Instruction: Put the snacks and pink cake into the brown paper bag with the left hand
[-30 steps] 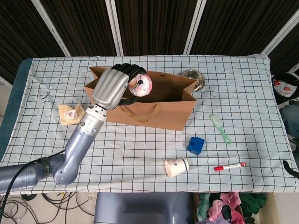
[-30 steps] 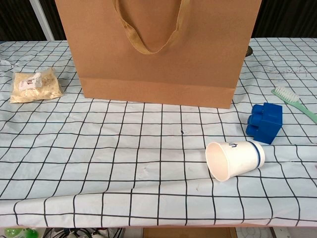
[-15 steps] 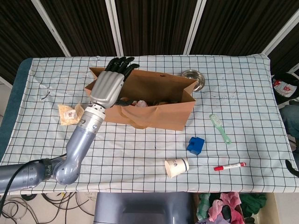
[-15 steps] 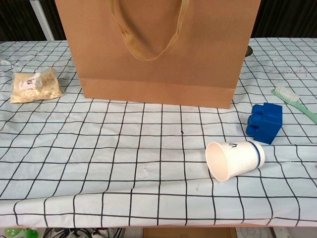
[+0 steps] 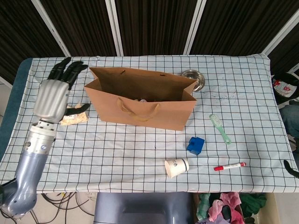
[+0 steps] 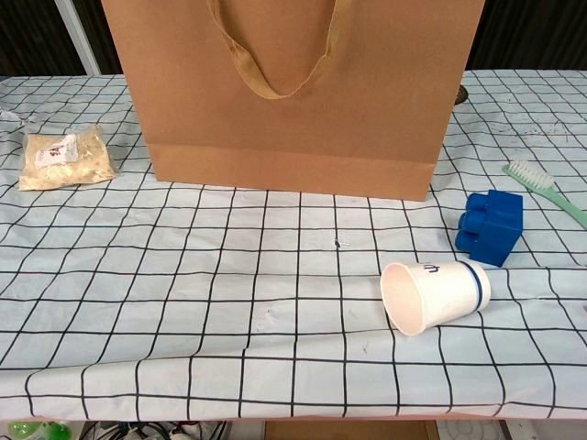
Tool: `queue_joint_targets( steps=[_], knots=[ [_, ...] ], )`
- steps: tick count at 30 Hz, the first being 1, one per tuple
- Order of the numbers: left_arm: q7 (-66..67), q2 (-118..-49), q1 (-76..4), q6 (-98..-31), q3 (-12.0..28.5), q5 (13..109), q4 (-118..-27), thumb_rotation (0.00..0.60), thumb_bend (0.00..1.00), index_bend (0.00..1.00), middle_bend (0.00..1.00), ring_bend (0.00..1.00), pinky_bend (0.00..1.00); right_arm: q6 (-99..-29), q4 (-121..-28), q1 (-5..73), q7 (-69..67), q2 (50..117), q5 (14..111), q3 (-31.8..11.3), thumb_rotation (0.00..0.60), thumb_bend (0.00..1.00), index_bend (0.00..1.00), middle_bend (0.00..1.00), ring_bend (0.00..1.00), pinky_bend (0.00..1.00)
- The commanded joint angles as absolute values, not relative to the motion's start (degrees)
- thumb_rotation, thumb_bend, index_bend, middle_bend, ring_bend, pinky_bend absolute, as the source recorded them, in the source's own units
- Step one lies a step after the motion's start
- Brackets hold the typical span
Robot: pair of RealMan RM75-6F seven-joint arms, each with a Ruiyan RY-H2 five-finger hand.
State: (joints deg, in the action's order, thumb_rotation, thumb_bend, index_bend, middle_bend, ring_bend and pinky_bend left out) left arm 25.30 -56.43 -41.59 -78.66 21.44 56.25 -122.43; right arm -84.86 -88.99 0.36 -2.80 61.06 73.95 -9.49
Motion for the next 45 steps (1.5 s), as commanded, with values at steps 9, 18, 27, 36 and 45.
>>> queue_joint_targets(
  steps=[9,18,27,36,45],
  knots=[
    [4.29,-61.54,-31.87,-67.00,8.25,62.09,-98.83,0.600,0.03,0.12,0.08,0.00,0.12,-85.04,-89.18,0.35,-2.31,61.23,73.94,-9.50,0.600,0.22,0.20,0.11,0.25,0.33],
    [0.74,-72.59,-37.26,-54.28,10.15,55.97,-80.76,0.600,0.03,0.11,0.08,0.00,0.11,-85.21,-89.22,0.03,-3.51,60.78,73.65,-9.73,0.600,0.22,0.20,0.11,0.25,0.33],
    [4.90,-81.33,-41.28,-46.60,10.27,50.84,-67.31,0.600,0.03,0.11,0.08,0.00,0.09,-84.61,-88.90,0.22,-4.03,60.85,73.74,-9.64,0.600,0.22,0.20,0.11,0.25,0.33],
    [5.09,-85.43,-42.87,-40.64,10.90,47.78,-60.77,0.600,0.03,0.11,0.07,0.00,0.08,-85.04,-89.09,0.10,-4.48,60.70,74.09,-9.70,0.600,0.21,0.20,0.11,0.25,0.33],
    [5.71,-87.07,-43.57,-37.78,10.50,47.61,-58.47,0.600,0.05,0.11,0.11,0.00,0.11,-85.27,-89.27,-0.04,-4.98,60.46,74.33,-9.70,0.600,0.22,0.20,0.11,0.25,0.34]
  ],
)
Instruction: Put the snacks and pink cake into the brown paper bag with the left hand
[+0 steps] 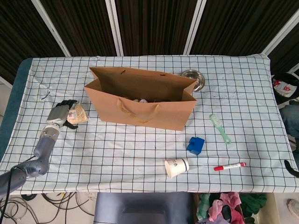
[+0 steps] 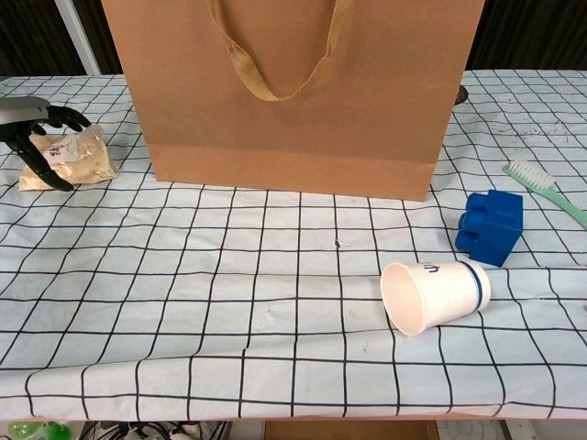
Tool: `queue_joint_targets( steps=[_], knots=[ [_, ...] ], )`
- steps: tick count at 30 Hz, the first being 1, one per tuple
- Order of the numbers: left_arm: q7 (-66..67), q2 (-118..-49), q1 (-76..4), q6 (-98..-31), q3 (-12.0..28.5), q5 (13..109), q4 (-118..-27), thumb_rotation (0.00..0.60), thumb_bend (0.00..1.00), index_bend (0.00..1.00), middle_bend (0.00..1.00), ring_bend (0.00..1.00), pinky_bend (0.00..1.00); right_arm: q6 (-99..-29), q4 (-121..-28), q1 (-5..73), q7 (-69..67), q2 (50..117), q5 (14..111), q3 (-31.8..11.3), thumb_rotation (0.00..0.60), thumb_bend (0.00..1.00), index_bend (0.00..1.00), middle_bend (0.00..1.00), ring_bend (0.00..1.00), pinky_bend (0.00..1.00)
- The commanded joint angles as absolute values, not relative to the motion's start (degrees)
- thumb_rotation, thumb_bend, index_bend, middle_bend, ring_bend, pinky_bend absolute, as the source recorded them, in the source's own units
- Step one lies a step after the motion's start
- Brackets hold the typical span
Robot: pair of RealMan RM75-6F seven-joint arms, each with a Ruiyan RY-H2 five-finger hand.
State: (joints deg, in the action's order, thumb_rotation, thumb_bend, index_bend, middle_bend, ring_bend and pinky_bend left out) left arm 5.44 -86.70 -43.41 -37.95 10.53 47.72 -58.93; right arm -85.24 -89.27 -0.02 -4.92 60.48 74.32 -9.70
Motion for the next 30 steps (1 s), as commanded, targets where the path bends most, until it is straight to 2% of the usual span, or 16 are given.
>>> queue_joint_targets(
  steps=[1,3,10,19,25,30],
  knots=[
    [6.04,-87.33,-43.63,-37.96,10.47,47.64,-58.05,0.600,0.06,0.11,0.12,0.00,0.11,-85.26,-89.26,-0.06,-5.09,60.43,74.28,-9.73,0.600,0.22,0.20,0.11,0.25,0.34],
    [6.89,-88.14,-43.76,-38.55,10.56,47.32,-56.94,0.600,0.11,0.11,0.13,0.01,0.13,-85.20,-89.22,-0.12,-5.31,60.32,74.15,-9.76,0.600,0.22,0.20,0.11,0.25,0.34],
    [7.84,-90.51,-44.56,-40.01,11.99,46.95,-54.40,0.600,0.14,0.16,0.17,0.06,0.19,-85.21,-89.06,-0.35,-5.75,60.07,73.44,-10.05,0.600,0.22,0.20,0.11,0.25,0.34],
    [11.30,-91.33,-44.83,-39.04,11.33,45.66,-52.46,0.600,0.19,0.21,0.23,0.12,0.23,-84.68,-88.84,-0.19,-5.73,60.09,73.34,-9.98,0.600,0.22,0.21,0.11,0.25,0.34],
    [13.15,-91.59,-44.94,-39.06,11.45,44.52,-52.16,0.600,0.26,0.26,0.34,0.22,0.30,-84.93,-88.90,-0.36,-6.10,59.95,73.19,-10.14,0.600,0.21,0.20,0.11,0.25,0.34],
    [14.98,-91.58,-44.88,-39.21,11.03,44.06,-52.56,0.600,0.36,0.36,0.45,0.32,0.40,-84.84,-89.02,-0.37,-6.11,59.85,73.30,-10.06,0.600,0.22,0.20,0.11,0.25,0.35]
  ],
)
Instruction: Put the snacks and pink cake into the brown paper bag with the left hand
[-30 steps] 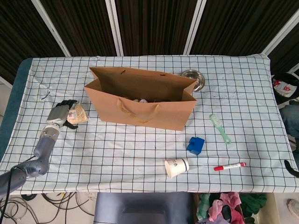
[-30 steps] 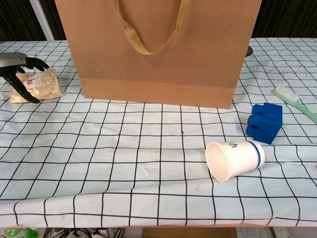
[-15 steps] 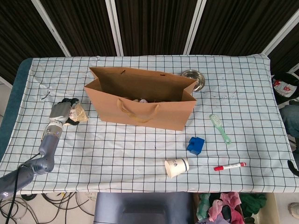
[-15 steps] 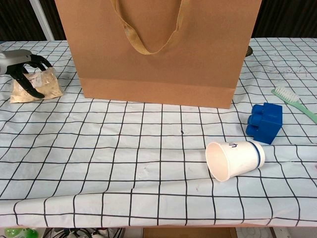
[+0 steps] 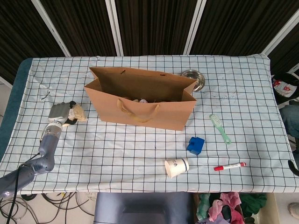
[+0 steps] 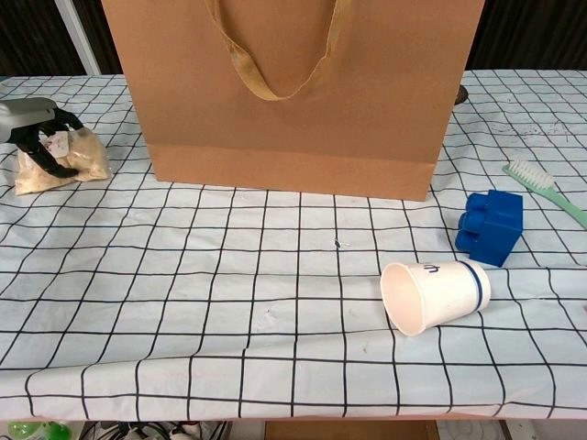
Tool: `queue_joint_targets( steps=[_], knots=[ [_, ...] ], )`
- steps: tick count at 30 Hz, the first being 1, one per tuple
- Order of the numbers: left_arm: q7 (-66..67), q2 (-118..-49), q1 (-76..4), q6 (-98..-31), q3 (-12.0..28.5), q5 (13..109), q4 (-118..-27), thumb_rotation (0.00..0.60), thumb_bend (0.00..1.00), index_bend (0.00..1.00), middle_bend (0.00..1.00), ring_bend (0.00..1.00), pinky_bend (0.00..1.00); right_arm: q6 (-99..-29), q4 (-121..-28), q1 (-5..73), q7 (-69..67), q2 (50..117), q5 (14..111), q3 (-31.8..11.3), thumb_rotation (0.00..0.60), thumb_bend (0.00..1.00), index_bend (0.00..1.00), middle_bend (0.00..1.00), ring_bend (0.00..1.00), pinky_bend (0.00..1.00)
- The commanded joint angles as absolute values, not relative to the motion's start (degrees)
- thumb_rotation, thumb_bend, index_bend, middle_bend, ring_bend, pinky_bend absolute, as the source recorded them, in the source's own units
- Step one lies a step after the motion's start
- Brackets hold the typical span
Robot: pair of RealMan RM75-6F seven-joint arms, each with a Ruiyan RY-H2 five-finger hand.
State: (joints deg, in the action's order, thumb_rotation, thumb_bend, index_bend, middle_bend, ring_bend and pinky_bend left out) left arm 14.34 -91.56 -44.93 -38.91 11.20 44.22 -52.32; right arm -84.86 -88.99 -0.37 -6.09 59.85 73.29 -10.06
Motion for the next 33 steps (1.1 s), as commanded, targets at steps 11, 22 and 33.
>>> queue_joint_targets(
  steps=[11,22,33],
  knots=[
    [11.08,-87.35,-42.09,-45.23,13.36,46.99,-59.60,0.600,0.42,0.39,0.47,0.34,0.42,-85.12,-89.09,-0.49,-6.59,59.70,73.56,-10.11,0.600,0.22,0.20,0.11,0.25,0.35],
    [-1.67,-70.84,-33.02,-63.08,16.28,63.73,-84.92,0.600,0.42,0.38,0.45,0.33,0.41,-85.38,-89.16,-0.50,-6.23,59.82,73.68,-10.12,0.600,0.22,0.20,0.11,0.25,0.35],
    [-8.28,-63.26,-26.95,-81.80,17.31,82.55,-101.89,0.600,0.41,0.37,0.46,0.33,0.41,-85.44,-89.60,-0.51,-6.01,59.78,74.08,-9.91,0.600,0.22,0.20,0.11,0.25,0.35]
  ],
)
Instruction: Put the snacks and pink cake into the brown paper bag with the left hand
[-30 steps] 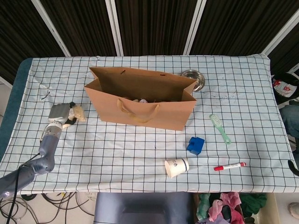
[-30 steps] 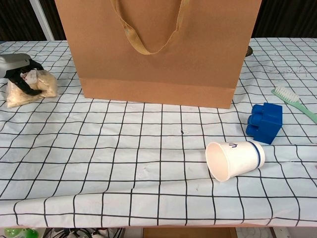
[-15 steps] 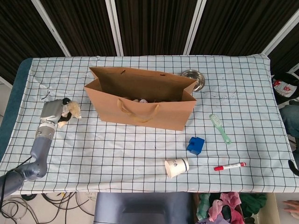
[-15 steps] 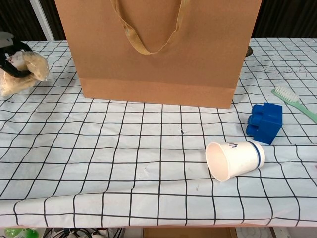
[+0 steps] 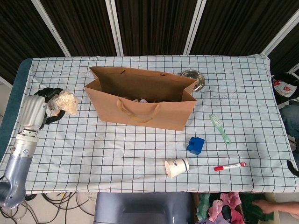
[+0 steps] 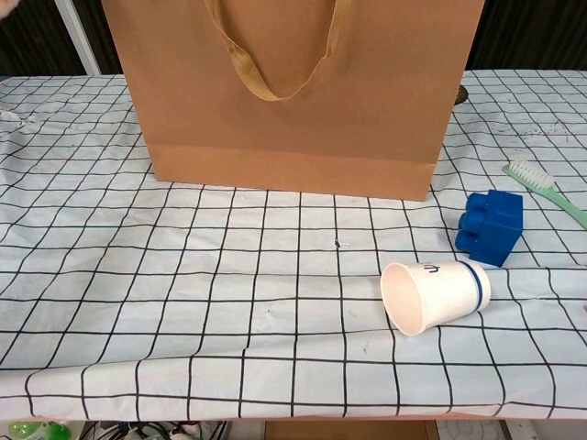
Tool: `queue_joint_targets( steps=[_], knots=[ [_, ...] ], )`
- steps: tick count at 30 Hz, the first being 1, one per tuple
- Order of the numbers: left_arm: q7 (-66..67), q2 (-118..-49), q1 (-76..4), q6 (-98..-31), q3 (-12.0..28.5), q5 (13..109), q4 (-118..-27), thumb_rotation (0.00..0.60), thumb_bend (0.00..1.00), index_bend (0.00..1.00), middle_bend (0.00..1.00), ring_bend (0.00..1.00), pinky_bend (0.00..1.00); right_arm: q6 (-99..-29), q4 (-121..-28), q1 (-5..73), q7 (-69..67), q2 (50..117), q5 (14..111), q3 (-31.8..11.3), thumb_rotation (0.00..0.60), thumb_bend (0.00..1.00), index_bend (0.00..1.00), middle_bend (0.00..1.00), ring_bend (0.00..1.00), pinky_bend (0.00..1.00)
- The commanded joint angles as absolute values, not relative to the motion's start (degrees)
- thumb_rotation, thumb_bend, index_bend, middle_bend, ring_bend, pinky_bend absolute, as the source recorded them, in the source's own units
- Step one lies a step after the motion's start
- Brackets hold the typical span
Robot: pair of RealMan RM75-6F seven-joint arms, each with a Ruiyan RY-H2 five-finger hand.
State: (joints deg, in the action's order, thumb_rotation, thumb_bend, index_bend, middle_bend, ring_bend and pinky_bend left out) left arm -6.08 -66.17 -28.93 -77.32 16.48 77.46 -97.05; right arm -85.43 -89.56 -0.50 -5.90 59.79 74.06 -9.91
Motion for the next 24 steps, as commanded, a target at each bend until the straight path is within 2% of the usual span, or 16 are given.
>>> queue_joint_targets(
  steps=[1,6,12,15,20,24],
  knots=[
    [-8.46,-62.51,-26.78,-82.65,17.52,83.71,-103.25,0.600,0.41,0.38,0.46,0.33,0.41,-85.41,-89.61,-0.52,-6.07,59.75,74.09,-9.90,0.600,0.22,0.20,0.11,0.25,0.35],
    [-7.59,-59.60,-27.49,-84.52,20.85,84.34,-109.67,0.600,0.41,0.38,0.46,0.33,0.41,-85.60,-89.71,-0.69,-6.61,59.55,74.05,-9.98,0.600,0.22,0.20,0.11,0.25,0.35],
    [-0.68,-57.95,-35.88,-73.83,26.08,75.74,-113.01,0.600,0.41,0.38,0.44,0.33,0.41,-85.84,-89.61,-0.79,-6.66,59.57,73.94,-10.09,0.600,0.22,0.20,0.11,0.25,0.35],
    [4.06,-59.72,-41.41,-70.30,29.06,71.46,-113.00,0.600,0.41,0.39,0.45,0.33,0.41,-85.82,-89.54,-0.67,-6.11,59.76,74.00,-10.05,0.600,0.22,0.20,0.11,0.25,0.35],
    [9.19,-66.27,-50.30,-68.04,33.61,62.39,-109.57,0.600,0.41,0.39,0.45,0.33,0.41,-85.72,-89.65,-0.61,-5.39,59.90,74.05,-9.87,0.600,0.22,0.20,0.11,0.25,0.35],
    [14.28,-69.93,-55.62,-65.28,33.75,54.83,-107.07,0.600,0.40,0.38,0.45,0.33,0.41,-85.64,-89.61,-0.60,-5.63,59.86,73.95,-9.95,0.600,0.22,0.21,0.11,0.25,0.35]
  ],
)
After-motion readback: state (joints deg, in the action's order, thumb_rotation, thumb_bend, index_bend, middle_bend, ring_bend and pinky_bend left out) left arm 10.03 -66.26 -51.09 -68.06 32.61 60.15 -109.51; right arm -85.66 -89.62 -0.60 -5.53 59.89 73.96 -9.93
